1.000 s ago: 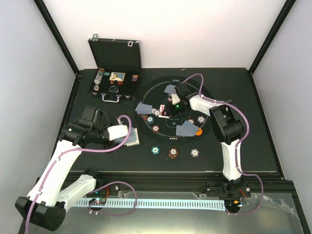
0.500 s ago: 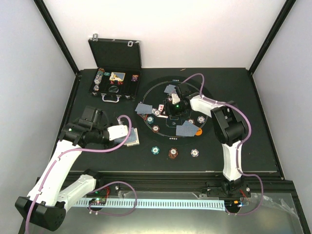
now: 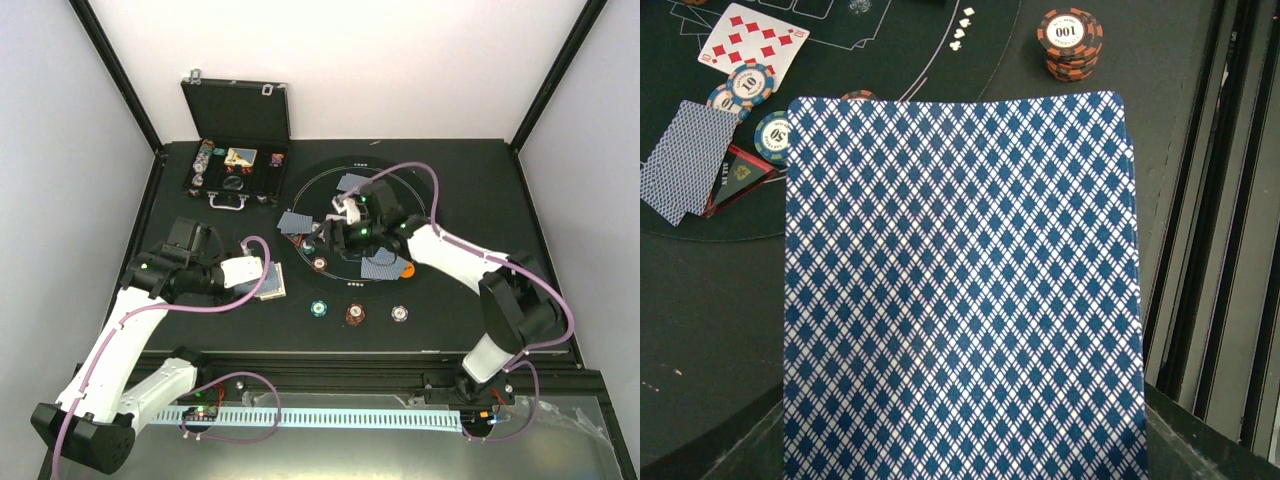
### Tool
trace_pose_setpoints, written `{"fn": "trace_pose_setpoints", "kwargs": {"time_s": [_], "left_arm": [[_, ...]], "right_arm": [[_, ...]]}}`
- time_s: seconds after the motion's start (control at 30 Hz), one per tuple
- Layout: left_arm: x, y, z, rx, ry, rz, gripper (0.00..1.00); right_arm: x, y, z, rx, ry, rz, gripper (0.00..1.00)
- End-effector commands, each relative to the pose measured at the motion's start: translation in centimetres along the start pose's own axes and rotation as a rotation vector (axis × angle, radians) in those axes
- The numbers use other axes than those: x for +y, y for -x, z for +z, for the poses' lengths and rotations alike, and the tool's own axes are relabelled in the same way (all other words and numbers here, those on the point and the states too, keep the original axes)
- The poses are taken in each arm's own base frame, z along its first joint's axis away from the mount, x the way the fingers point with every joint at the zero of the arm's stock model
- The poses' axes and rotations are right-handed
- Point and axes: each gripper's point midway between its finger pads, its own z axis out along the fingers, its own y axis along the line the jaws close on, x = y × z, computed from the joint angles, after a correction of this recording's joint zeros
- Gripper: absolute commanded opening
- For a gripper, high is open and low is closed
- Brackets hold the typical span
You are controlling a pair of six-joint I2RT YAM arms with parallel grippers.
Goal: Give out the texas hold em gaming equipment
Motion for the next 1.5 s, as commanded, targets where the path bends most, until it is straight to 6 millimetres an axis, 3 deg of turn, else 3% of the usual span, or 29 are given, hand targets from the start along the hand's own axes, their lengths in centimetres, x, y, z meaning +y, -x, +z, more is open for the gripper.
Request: {"fn": "trace_pose_setpoints", "kwargs": {"time_s": [0.0,0.13,0.33,0.6,1.03,1.23,1.47], "left_arm": [[0.3,0.6,-0.1,-0.025,0.014,0.024,0.02],[0.3,0.6,0.0,-0.028,0.013,0.025,0.02],[0.4,0.5,0.0,-0.025,0.018,0.026,0.01],[0.6,0.7,0.0,-0.032,0.022,0.024,0.01],[0.6,0.9,0.1,-0.042,0.021,0.022,0.02],[0.5,0.9,-0.1,-0.041,0.025,0.026,0.02],[0.4,0.9,-0.2,-0.042,0.023,0.026,0.02]], "right_arm": [[6.1,-2.6,0.3,0.055,0.289,0.062,0.88],[8.9,-4.6,0.8,0.102,0.402,0.077,0.88],[11.5,-6.4,1.3,0.146,0.502,0.091,0.88],[13.6,-8.4,3.1,0.215,0.53,0.079,0.86],[16.2,-9.6,7.0,0.312,0.565,0.088,0.81],[15.0,-9.8,8.2,0.331,0.538,0.114,0.75],[11.2,-9.4,8.1,0.313,0.481,0.168,0.67]]}}
